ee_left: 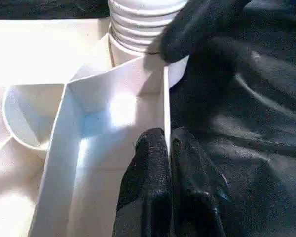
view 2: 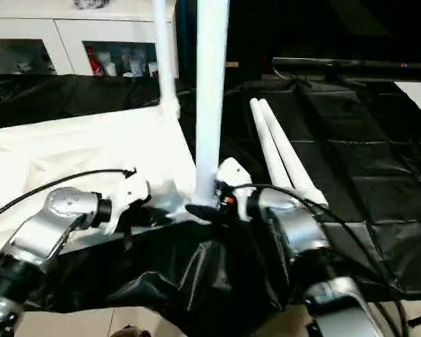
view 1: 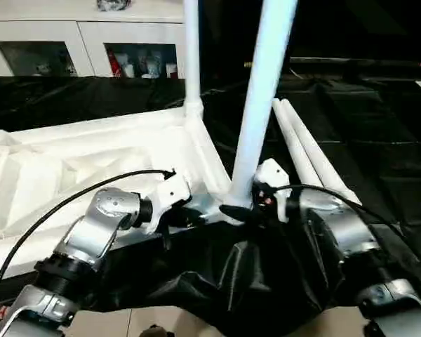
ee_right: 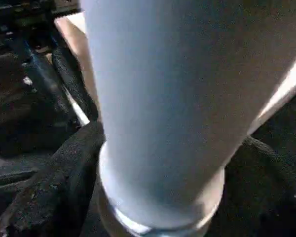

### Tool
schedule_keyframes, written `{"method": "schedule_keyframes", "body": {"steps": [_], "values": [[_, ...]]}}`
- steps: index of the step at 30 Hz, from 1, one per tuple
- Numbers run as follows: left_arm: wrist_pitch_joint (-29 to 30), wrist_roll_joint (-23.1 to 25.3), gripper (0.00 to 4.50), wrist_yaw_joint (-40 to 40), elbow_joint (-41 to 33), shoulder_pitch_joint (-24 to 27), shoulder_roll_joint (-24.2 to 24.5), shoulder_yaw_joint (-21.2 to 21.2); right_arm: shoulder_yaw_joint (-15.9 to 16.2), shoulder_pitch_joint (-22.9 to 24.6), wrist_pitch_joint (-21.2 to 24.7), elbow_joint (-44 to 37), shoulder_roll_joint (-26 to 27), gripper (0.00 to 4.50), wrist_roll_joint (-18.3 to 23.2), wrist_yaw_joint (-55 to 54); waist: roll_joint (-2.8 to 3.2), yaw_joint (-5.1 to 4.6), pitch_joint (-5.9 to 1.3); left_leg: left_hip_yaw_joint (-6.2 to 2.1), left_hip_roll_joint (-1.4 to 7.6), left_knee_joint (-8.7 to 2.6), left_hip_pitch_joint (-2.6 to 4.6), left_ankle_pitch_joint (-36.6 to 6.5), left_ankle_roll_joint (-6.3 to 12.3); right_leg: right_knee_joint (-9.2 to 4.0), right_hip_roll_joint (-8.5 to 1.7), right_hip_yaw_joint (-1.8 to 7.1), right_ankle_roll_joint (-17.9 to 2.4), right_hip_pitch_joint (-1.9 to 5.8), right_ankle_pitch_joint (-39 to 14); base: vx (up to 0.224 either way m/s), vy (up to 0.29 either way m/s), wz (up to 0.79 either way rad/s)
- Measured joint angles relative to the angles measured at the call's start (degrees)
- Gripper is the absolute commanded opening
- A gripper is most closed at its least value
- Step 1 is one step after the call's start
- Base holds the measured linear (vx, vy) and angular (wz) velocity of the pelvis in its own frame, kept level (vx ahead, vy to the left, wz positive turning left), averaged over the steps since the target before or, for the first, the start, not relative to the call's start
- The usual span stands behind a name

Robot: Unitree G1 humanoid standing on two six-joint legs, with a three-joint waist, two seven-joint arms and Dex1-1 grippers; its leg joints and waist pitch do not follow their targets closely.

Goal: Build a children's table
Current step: Rotate leg to tighten

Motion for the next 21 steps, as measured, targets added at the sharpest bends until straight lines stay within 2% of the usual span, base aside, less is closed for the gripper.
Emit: {"method": "schedule_keyframes", "body": {"steps": [4, 5, 13, 15, 21], "values": [[0.0, -0.3, 0.0, -1.1, -1.0, 0.5, 0.5, -0.2, 0.3, 0.2, 0.6, -1.0, -0.6, 3.91, 0.3, 1.7, 0.0, 0.07, 0.0, 0.0, 0.0, 0.01, -0.01, 0.0, 0.0, 0.0, 0.0, -0.01, 0.0, 0.0, 0.0, 0.0, 0.0, 0.0], [0.0, -0.3, 0.0, -1.1, -1.3, 0.6, 0.6, -0.4, 0.5, 0.3, 0.6, -1.2, -0.7, 3.64, 0.3, 1.8, 0.0, 0.06, 0.0, 0.0, 0.0, 0.02, -0.01, 0.0, 0.0, 0.0, 0.0, -0.01, 0.0, 0.0, 0.0, 0.0, 0.0, 0.0], [0.3, -0.3, 0.0, -1.1, -1.3, 0.7, 0.8, -0.4, 1.2, 0.9, 0.5, -1.8, -0.3, 3.14, 0.3, 2.0, -0.02, -0.1, -0.01, -0.01, 0.0, 0.04, 0.01, 0.0, -0.01, 0.05, 0.0, -0.01, 0.0, 0.0, 0.0, 0.0, 0.0, 0.0], [0.3, -0.2, 0.0, -0.9, -1.3, 0.7, 0.8, -0.4, 1.1, 1.0, 0.6, -1.8, -0.1, 2.84, 0.3, 1.5, -0.02, -0.16, -0.01, -0.01, 0.0, 0.05, 0.01, 0.0, -0.01, 0.06, 0.0, -0.01, 0.0, 0.0, 0.0, 0.0, 0.0, 0.0], [2.2, 0.3, 0.0, 5.0, 2.0, -1.3, -2.8, 0.4, -2.3, 0.9, 1.5, 0.8, 4.8, 2.72, 0.0, -8.7, -0.02, -0.33, -0.01, -0.01, -0.01, 0.09, 0.1, 0.0, -0.02, 0.16, 0.0, 0.02, 0.0, 0.02, 0.0, 0.0, 0.0, 0.0]]}}
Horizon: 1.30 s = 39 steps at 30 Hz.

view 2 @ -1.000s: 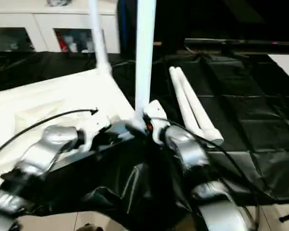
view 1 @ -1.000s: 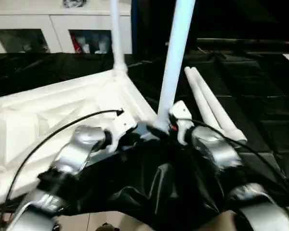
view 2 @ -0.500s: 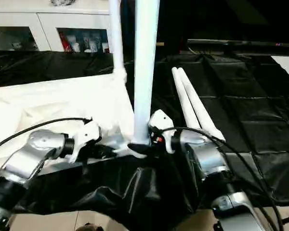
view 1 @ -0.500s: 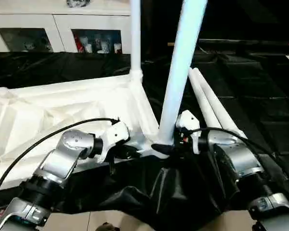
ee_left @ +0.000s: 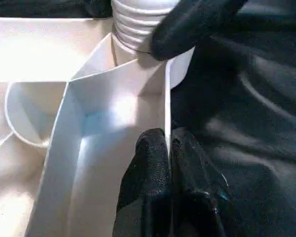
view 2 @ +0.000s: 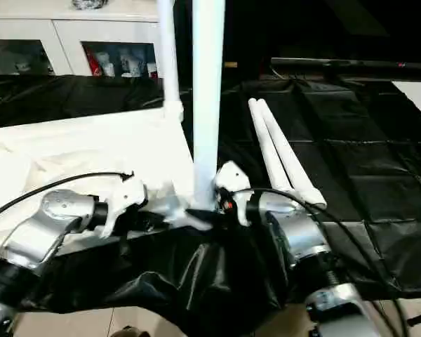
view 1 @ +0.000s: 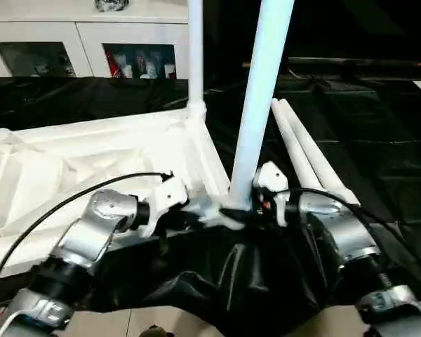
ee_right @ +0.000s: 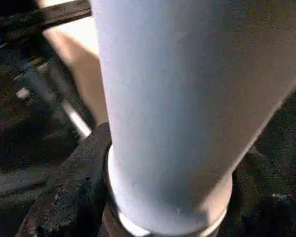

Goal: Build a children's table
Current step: Rotate leg to tighten

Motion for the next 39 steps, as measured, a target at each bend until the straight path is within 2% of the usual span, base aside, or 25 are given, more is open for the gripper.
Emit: {"method": "schedule_keyframes", "body": {"steps": [6, 10, 11, 12, 15, 17, 20, 26, 34, 39], "values": [[5.0, 2.2, 0.0, 10.8, 6.0, -5.2, -7.0, 0.9, -4.3, -4.6, 0.1, 8.4, 7.0, 2.72, -1.8, -18.9, 0.01, -0.15, 0.0, 0.0, 0.0, 0.02, 0.06, 0.0, -0.01, 0.03, 0.0, 0.02, 0.0, 0.03, 0.0, 0.0, 0.0, 0.0], [5.8, 3.2, 0.0, 16.6, 9.9, -8.0, -10.6, 1.6, -7.1, -9.0, -0.4, 14.8, 11.2, 2.72, -2.7, -30.1, 0.02, -0.17, -0.01, 0.0, -0.01, 0.01, 0.04, 0.0, -0.01, 0.0, 0.0, 0.02, 0.0, 0.03, 0.0, 0.0, 0.0, 0.0], [5.8, 3.4, 0.0, 17.5, 10.2, -8.2, -11.1, 1.6, -7.4, -9.5, -0.8, 15.8, 11.6, 2.72, -2.9, -31.5, 0.02, -0.14, -0.01, 0.0, -0.01, 0.01, 0.04, 0.0, -0.01, -0.01, 0.0, 0.02, 0.0, 0.04, 0.0, 0.0, 0.0, 0.0], [5.7, 3.5, 0.0, 17.7, 10.2, -8.2, -11.2, 1.6, -7.6, -9.8, -1.3, 16.5, 11.8, 3.07, -2.9, -31.9, 0.02, -0.13, -0.01, 0.0, -0.01, 0.0, 0.04, 0.0, 0.0, -0.06, 0.0, 0.02, 0.0, 0.05, 0.0, 0.0, 0.0, 0.0], [5.6, 3.6, 0.0, 17.8, 10.2, -8.2, -11.2, 1.6, -8.0, -10.0, -2.4, 17.4, 12.1, 3.07, -2.8, -31.8, 0.03, -0.11, -0.01, 0.0, -0.01, -0.03, 0.03, 0.0, 0.0, -0.08, 0.0, 0.01, 0.0, 0.05, 0.0, 0.0, 0.0, 0.0], [5.5, 3.7, 0.0, 17.8, 10.2, -8.2, -11.2, 1.6, -8.6, -10.1, -2.6, 17.6, 12.2, 3.47, -2.4, -31.2, 0.03, -0.12, -0.01, 0.0, -0.01, -0.03, 0.04, 0.0, 0.0, -0.06, 0.0, 0.01, 0.0, 0.05, 0.0, 0.0, 0.0, 0.0], [4.9, 3.8, 0.0, 17.5, 10.2, -8.1, -10.6, 1.6, -8.7, -10.1, -3.6, 17.8, 12.6, 3.63, -2.3, -30.1, 0.03, -0.24, -0.01, 0.0, -0.01, -0.02, 0.05, 0.0, -0.01, -0.05, 0.0, 0.01, 0.0, 0.04, 0.0, 0.0, 0.0, 0.0], [3.0, 2.9, 0.0, 12.8, 7.2, -5.6, -6.9, 1.6, -4.5, -8.8, -5.0, 16.0, 9.1, 3.63, -3.4, -21.5, 0.07, -0.9, 0.02, 0.0, 0.01, -0.2, 0.04, 0.0, 0.0, -0.09, 0.03, -0.01, 0.0, -0.01, 0.0, 0.0, 0.0, 0.0], [1.4, -0.4, 0.0, 1.1, 1.2, -1.1, -0.9, 1.0, 0.2, -2.9, -2.8, 5.3, 0.3, 3.63, -1.0, -0.4, 0.15, -0.04, 0.07, 0.01, 0.01, -0.17, -0.02, 0.0, 0.01, -0.12, 0.03, -0.02, 0.0, -0.04, 0.0, 0.0, 0.0, 0.0], [0.5, -1.1, 0.0, -3.8, -1.3, 0.5, 1.4, 0.0, 2.3, -1.0, -0.9, 0.2, -3.9, 3.63, 0.6, 8.2, 0.15, 0.65, 0.08, 0.02, 0.01, -0.09, -0.02, 0.0, 0.01, -0.12, 0.0, -0.01, 0.0, 0.01, 0.0, 0.0, 0.0, 0.0]]}}
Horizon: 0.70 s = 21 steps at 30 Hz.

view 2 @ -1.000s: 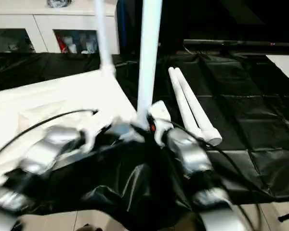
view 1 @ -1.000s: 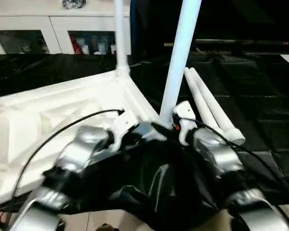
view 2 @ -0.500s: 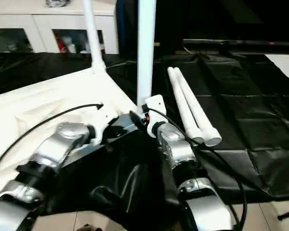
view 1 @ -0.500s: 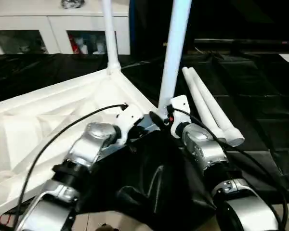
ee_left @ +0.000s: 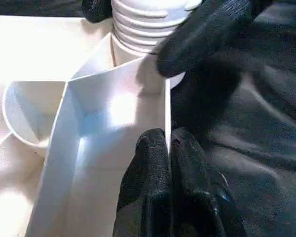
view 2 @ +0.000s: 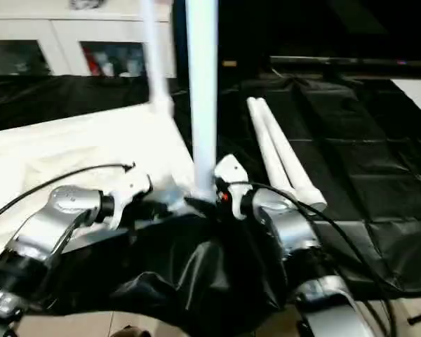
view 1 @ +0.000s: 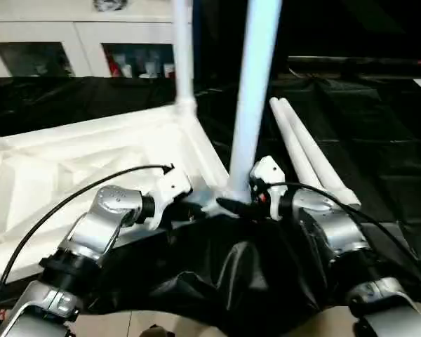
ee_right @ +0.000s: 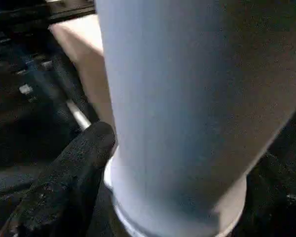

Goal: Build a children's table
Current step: Rotate leg to tighten

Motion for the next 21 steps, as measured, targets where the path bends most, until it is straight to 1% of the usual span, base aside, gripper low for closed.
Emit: {"method": "schedule_keyframes", "body": {"steps": [4, 7, 9, 10, 13, 15, 16, 17, 21], "values": [[-0.1, -0.8, 0.0, -2.6, -1.0, 0.7, 1.2, -0.4, 0.1, 1.4, 0.1, -3.2, -2.4, 3.63, 1.0, 3.9, 0.0, 0.39, 0.0, 0.0, 0.01, 0.0, -0.01, 0.0, 0.0, 0.02, 0.0, 0.0, 0.0, -0.02, 0.0, 0.0, 0.0, 0.0], [-0.1, -1.5, 0.0, -3.9, -1.7, 0.8, 2.0, -0.6, 0.2, 1.5, 0.3, -4.1, -2.7, 3.63, 1.2, 5.3, -0.01, 0.56, 0.0, 0.0, 0.01, -0.01, 0.0, 0.0, 0.0, 0.02, 0.01, 0.0, 0.0, -0.02, 0.0, 0.0, 0.0, 0.0], [-0.1, -1.5, 0.0, -4.1, -1.9, 0.8, 2.1, -0.8, 0.3, 1.5, 0.4, -4.1, -2.7, 3.63, 1.3, 5.5, -0.01, 0.86, 0.0, 0.0, 0.01, 0.0, 0.0, 0.0, 0.0, 0.02, 0.01, 0.0, 0.0, -0.02, 0.0, 0.0, 0.0, 0.0], [-0.1, -1.5, 0.0, -4.1, -1.9, 0.8, 2.1, -0.9, 0.4, 1.5, 0.4, -4.1, -2.6, 3.47, 1.3, 5.4, -0.01, 0.95, 0.0, 0.0, 0.01, 0.0, -0.01, 0.0, 0.0, 0.01, 0.01, 0.0, 0.0, -0.02, 0.0, 0.0, 0.0, 0.0], [0.0, -1.5, 0.0, -4.2, -1.9, 0.8, 2.1, -0.9, 0.8, 1.5, 0.6, -4.1, -2.4, 3.37, 1.4, 5.3, -0.01, 1.01, 0.0, 0.0, 0.01, 0.0, -0.01, 0.0, 0.0, 0.02, 0.01, 0.0, 0.0, -0.02, 0.0, 0.0, 0.0, 0.0], [0.0, -1.5, 0.0, -4.2, -1.9, 0.8, 2.1, -0.9, 1.1, 1.5, 0.7, -4.1, -2.4, 3.1, 1.5, 5.4, -0.01, 0.99, 0.0, 0.0, 0.01, 0.0, -0.01, 0.0, 0.0, 0.02, 0.01, 0.0, 0.0, -0.02, 0.0, 0.0, 0.0, 0.0], [0.0, -1.5, 0.0, -4.2, -1.9, 0.8, 2.1, -0.9, 1.1, 1.5, 0.7, -4.2, -2.4, 3.1, 1.5, 5.3, -0.01, 0.99, 0.0, 0.0, 0.01, 0.0, -0.01, 0.0, 0.0, 0.02, 0.01, 0.0, 0.0, -0.02, 0.0, 0.0, 0.0, 0.0], [0.0, -1.5, 0.0, -4.2, -1.9, 0.8, 2.1, -0.9, 1.1, 1.5, 0.8, -4.2, -2.4, 2.92, 1.5, 5.3, -0.01, 0.99, 0.0, 0.0, 0.01, 0.0, -0.01, 0.0, 0.0, 0.02, 0.01, 0.0, 0.0, -0.02, 0.0, 0.0, 0.0, 0.0], [0.1, -1.5, 0.0, -3.8, -1.9, 0.9, 2.2, -0.9, 1.0, 1.7, 0.9, -4.1, -1.8, 2.8, 1.4, 4.1, -0.02, 0.94, -0.01, 0.0, 0.02, 0.0, 0.01, 0.0, 0.0, 0.04, 0.01, 0.0, 0.0, -0.02, 0.0, 0.0, 0.0, 0.0]]}}
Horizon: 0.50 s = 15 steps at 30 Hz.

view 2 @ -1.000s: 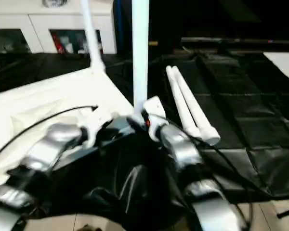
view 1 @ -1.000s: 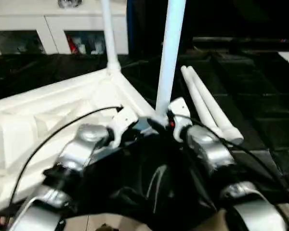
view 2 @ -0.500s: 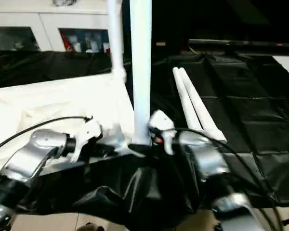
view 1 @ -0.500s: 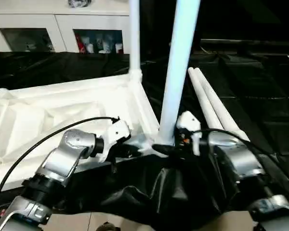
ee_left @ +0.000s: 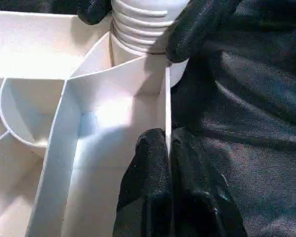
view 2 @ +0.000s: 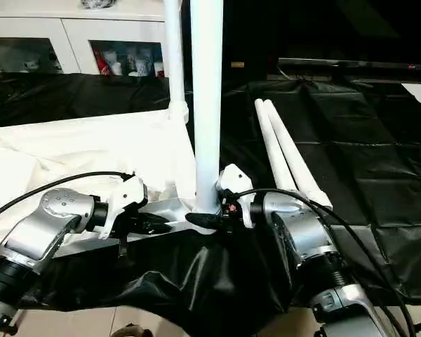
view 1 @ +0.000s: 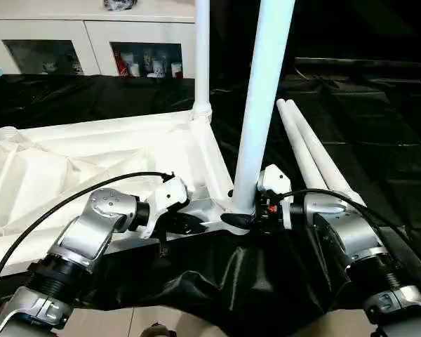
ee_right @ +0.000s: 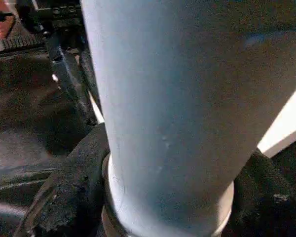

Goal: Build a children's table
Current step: Rotate leg to tighten

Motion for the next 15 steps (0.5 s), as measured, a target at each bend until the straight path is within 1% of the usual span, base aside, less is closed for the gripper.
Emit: {"method": "schedule_keyframes", "body": {"steps": [2, 3, 6, 8, 11, 14, 15], "values": [[0.0, 0.1, 0.0, 0.9, 0.1, 0.1, -0.4, 0.0, -0.2, 0.1, -0.2, 0.3, 1.3, 2.78, -0.2, -1.8, 0.0, -0.03, 0.0, 0.0, 0.0, 0.01, 0.02, 0.0, 0.0, 0.01, 0.0, 0.0, 0.0, 0.0, 0.0, 0.0, 0.0, 0.0], [0.0, 0.5, 0.0, 2.7, 0.9, -0.1, -1.1, 0.6, -1.2, 0.1, -0.6, 1.7, 3.1, 2.77, -0.7, -5.5, -0.05, -0.21, -0.03, 0.0, 0.0, 0.03, 0.06, 0.0, -0.01, 0.07, 0.0, 0.0, 0.0, 0.01, 0.0, 0.0, 0.0, 0.0], [0.6, 1.7, 0.0, 6.8, 2.6, -0.9, -3.0, 1.4, -3.1, -0.5, -1.6, 5.0, 6.7, 2.77, -1.7, -14.5, -0.06, -1.2, -0.04, 0.0, -0.02, 0.06, 0.1, 0.0, -0.02, 0.09, 0.0, 0.04, 0.0, 0.03, 0.0, 0.0, 0.0, 0.0], [1.3, 2.4, 0.0, 9.2, 3.8, -1.9, -4.4, 1.6, -3.8, -1.8, -1.6, 6.9, 8.6, 2.76, -2.3, -19.1, -0.06, -1.59, -0.04, 0.0, -0.02, 0.09, 0.1, 0.0, -0.01, 0.09, 0.0, 0.04, 0.0, 0.04, 0.0, 0.0, 0.0, 0.0], [2.1, 4.4, 0.0, 15.3, 7.9, -5.2, -8.4, 1.8, -6.6, -5.1, -1.8, 12.4, 12.9, 2.76, -3.2, -30.5, -0.03, -1.76, -0.03, 0.0, -0.02, 0.09, 0.1, 0.0, -0.02, 0.11, 0.0, 0.05, -0.1, 0.02, 0.0, 0.0, 0.0, 0.0], [3.2, 5.6, 0.0, 20.6, 11.2, -7.9, -11.9, 1.9, -8.8, -8.2, -1.8, 17.0, 15.6, 2.76, -3.5, -39.1, -0.01, -1.73, -0.02, 0.0, -0.02, 0.06, 0.06, 0.0, -0.02, 0.09, 0.0, 0.04, 0.0, 0.0, 0.0, 0.0, 0.0, 0.0], [3.8, 6.0, 0.0, 22.5, 12.3, -8.9, -13.3, 1.9, -9.5, -9.4, -2.2, 18.7, 16.3, 2.76, -4.0, -41.8, -0.01, -1.58, -0.02, 0.0, -0.03, 0.05, 0.03, 0.0, -0.02, 0.06, 0.0, 0.04, 0.0, 0.0, 0.0, 0.0, 0.0, 0.0]]}}
